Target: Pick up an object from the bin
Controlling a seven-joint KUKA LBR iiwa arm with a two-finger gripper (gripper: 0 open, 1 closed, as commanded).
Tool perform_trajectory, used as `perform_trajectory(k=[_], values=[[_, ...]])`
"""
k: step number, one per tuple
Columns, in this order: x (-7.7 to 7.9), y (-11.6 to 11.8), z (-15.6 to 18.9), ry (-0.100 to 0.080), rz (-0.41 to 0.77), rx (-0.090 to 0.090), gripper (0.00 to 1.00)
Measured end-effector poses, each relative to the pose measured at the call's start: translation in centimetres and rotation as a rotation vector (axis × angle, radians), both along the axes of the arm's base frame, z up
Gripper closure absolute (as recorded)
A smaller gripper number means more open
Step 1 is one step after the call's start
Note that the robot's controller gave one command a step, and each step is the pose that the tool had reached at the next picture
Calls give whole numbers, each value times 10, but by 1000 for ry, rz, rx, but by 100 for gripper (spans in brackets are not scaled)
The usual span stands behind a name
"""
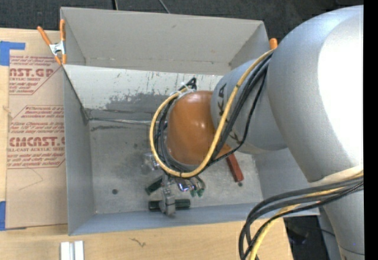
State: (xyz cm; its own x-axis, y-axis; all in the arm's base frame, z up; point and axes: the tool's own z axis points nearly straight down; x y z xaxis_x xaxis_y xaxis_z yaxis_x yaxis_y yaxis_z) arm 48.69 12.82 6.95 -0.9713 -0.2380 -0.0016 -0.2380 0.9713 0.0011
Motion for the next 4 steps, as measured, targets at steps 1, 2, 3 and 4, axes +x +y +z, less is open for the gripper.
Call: perform_trajectory(k=[1,2,3,4], values=[[-2,-17,1,-6,83,0,0],[-1,-16,2,-4,83,0,0],[0,-16,2,-2,82,0,0],[-1,-16,2,2,82,0,100]])
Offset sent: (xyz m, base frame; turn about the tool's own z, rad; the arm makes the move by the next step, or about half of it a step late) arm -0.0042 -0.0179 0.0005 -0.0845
